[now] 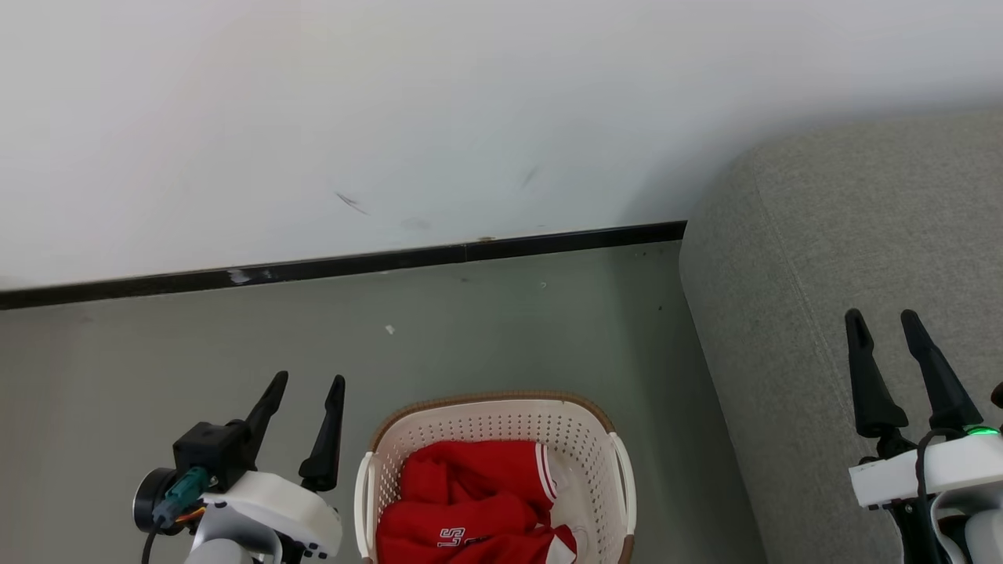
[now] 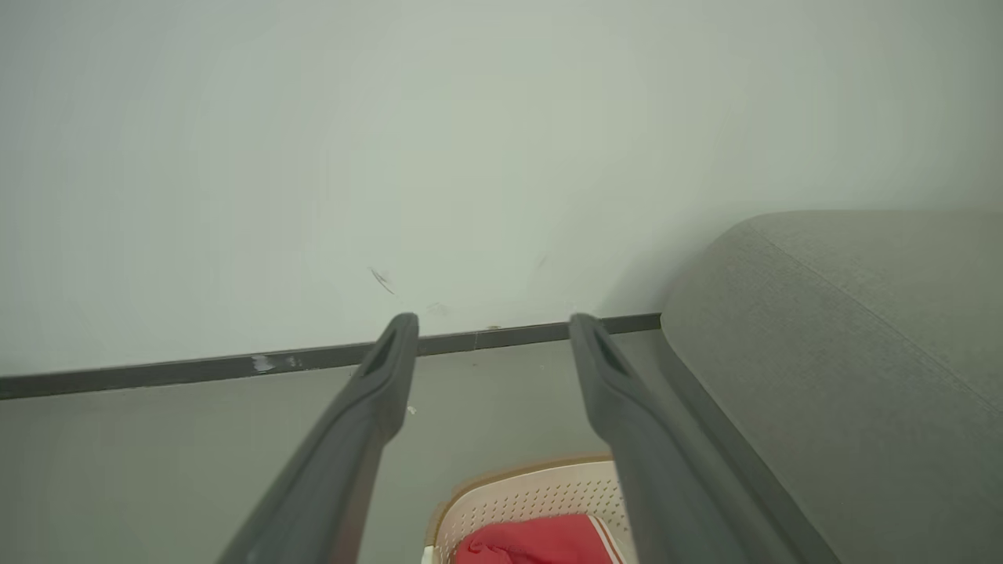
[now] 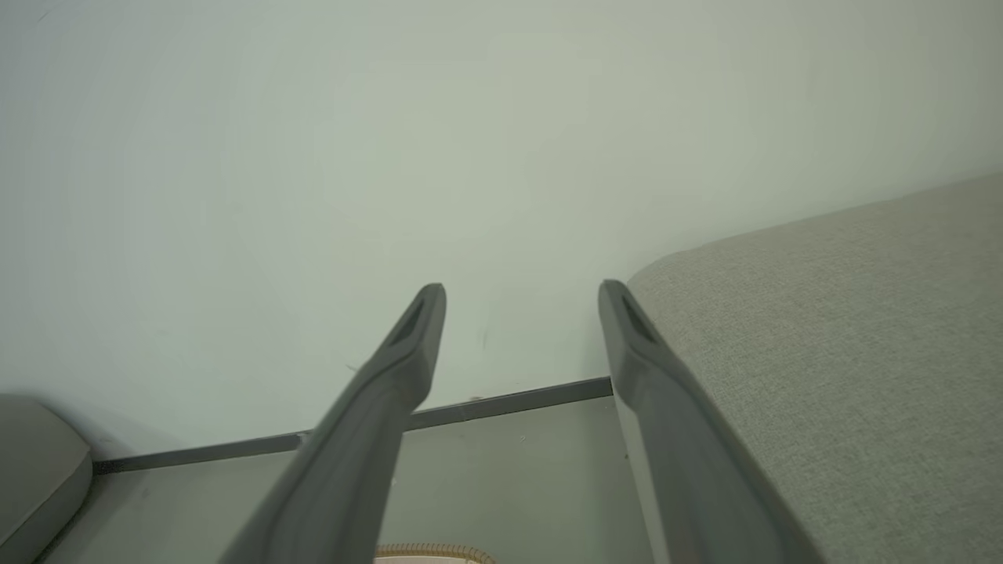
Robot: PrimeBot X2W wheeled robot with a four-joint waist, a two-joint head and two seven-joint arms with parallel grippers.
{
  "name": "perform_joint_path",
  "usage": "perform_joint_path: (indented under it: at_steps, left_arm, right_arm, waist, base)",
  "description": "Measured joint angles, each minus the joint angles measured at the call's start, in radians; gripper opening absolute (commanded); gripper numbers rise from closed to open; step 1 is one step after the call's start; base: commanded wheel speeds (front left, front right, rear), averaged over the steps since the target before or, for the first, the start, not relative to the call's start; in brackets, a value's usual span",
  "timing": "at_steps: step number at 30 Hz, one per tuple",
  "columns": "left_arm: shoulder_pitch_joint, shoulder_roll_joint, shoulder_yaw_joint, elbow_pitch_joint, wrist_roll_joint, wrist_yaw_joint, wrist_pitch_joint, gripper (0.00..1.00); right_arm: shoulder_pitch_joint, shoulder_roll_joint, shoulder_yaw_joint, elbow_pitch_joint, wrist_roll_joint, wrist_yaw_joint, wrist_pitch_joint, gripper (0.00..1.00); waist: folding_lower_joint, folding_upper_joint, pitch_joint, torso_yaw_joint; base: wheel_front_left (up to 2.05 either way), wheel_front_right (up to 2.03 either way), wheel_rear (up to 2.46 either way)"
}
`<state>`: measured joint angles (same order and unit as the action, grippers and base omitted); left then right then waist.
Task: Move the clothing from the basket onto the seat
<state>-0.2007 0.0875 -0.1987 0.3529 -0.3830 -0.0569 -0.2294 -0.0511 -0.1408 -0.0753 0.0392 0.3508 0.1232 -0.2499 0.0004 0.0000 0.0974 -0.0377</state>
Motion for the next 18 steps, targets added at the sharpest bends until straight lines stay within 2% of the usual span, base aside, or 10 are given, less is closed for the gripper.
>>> perform_joint_path:
  at_steps: [18]
  left_arm:
    - [-0.121,-0.025,-0.111,0.193,0.008,-0.035,0.089,1.00]
  right_arm:
    - [-0.045,-0.011,0.029,-0.066,0.002,0.000,-0.001,1.00]
  waist:
    - [-0.0001,0.0000,0.143,-0.038]
  base:
    - [0.00,0.00,0.00]
